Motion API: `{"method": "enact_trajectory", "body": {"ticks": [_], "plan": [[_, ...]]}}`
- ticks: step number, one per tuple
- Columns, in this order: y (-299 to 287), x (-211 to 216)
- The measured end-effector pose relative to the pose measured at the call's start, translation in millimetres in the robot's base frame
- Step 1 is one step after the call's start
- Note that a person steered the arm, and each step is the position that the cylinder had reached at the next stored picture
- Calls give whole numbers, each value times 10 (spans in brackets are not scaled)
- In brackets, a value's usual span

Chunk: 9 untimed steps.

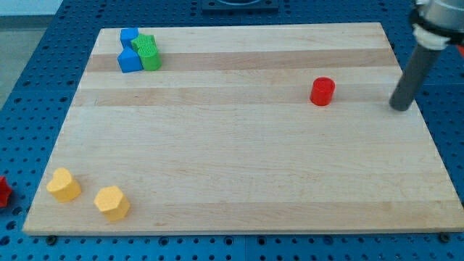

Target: Place the red circle at the top side of the yellow hexagon

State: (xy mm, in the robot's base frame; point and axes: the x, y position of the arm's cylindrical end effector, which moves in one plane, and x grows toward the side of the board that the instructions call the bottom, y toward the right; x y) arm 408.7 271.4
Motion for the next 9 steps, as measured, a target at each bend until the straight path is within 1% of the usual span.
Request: {"method": "enact_trajectory", "body": {"ticks": [1, 2, 3, 4, 5, 6, 7, 8, 9], "plan": [[-848, -451], [-2013, -95], [-2963, 337], [-2865, -96], [-2658, -689], [-1633, -713], [-1837, -277], [-2574, 15], [-2205, -291]]}}
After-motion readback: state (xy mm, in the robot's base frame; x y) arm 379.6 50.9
